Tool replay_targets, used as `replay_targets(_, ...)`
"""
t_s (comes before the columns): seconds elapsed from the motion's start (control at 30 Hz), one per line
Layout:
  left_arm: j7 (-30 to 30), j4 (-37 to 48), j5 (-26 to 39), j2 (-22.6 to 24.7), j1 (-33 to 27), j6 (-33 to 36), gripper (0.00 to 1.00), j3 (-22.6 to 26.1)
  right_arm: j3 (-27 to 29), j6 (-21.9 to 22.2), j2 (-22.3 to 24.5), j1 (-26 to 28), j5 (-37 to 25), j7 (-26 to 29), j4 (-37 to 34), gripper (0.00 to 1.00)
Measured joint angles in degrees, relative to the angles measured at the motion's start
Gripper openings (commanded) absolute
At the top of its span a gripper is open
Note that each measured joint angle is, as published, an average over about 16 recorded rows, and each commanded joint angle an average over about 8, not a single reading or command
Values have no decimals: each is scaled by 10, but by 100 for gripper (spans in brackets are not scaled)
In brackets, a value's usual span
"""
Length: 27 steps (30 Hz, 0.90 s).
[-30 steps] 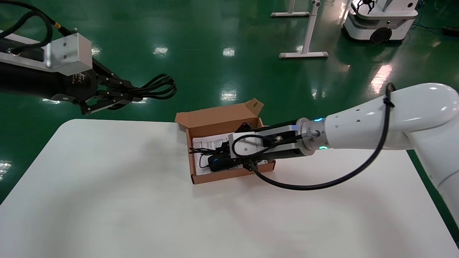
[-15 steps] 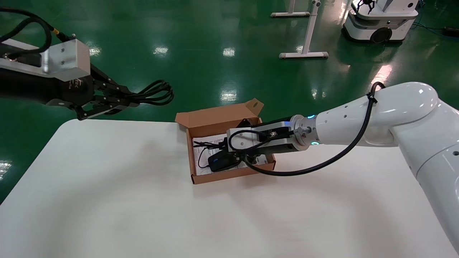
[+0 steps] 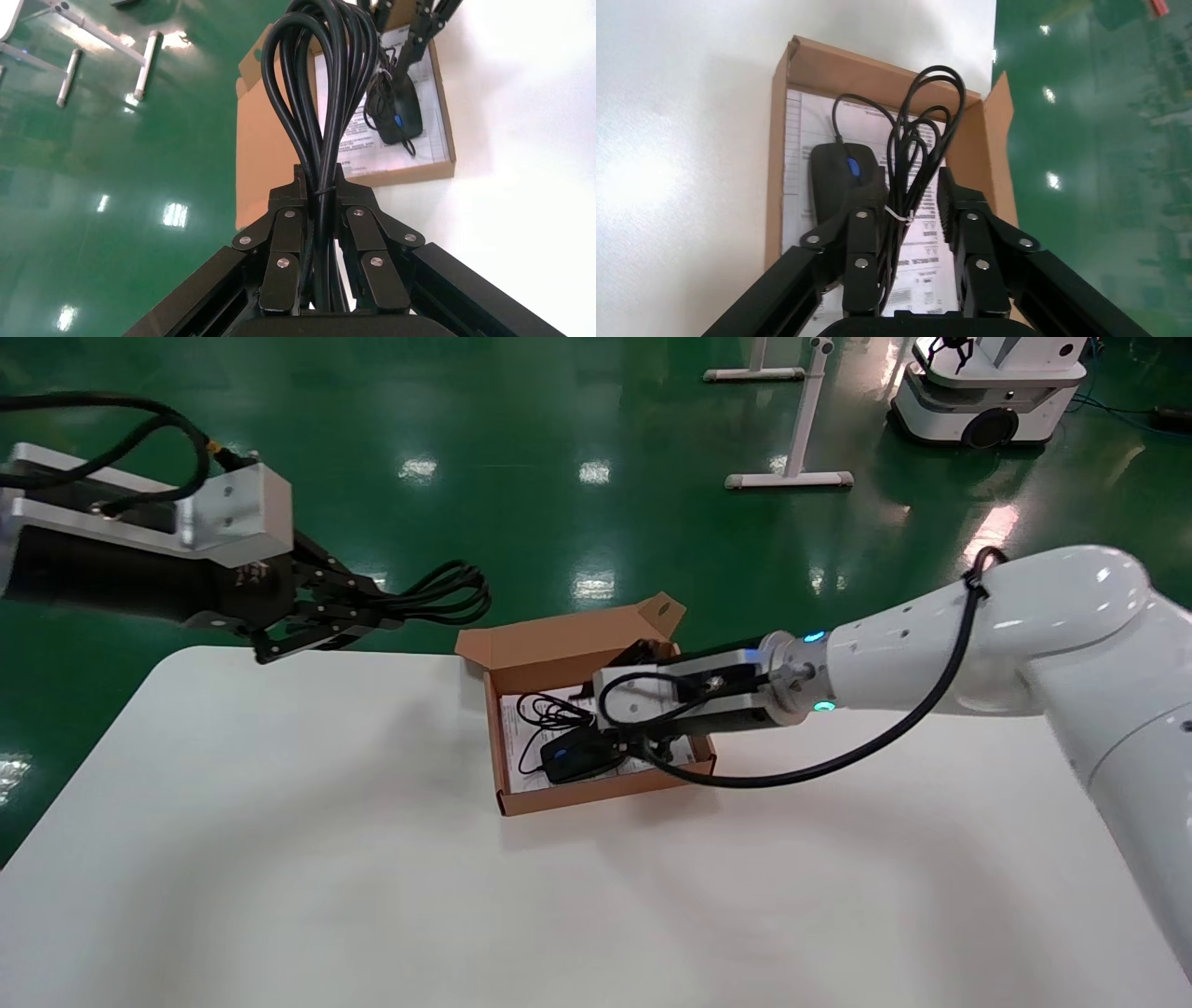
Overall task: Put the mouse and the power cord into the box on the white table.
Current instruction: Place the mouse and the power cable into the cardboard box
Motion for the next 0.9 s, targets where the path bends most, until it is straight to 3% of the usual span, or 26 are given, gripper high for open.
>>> replay_targets(0.37,55,100,-16,113,31,-44,0,-1,17,-15,98,60,13,-11,-12,100)
replay_targets(0.73,137,225,-7,239,64,-166,0,5,21,-32,169,82,10,-13,-13,100)
replay_targets(0.9,157,249,-3,265,76,-211,10,8,20,-37,180,80,9,-13,-13,100)
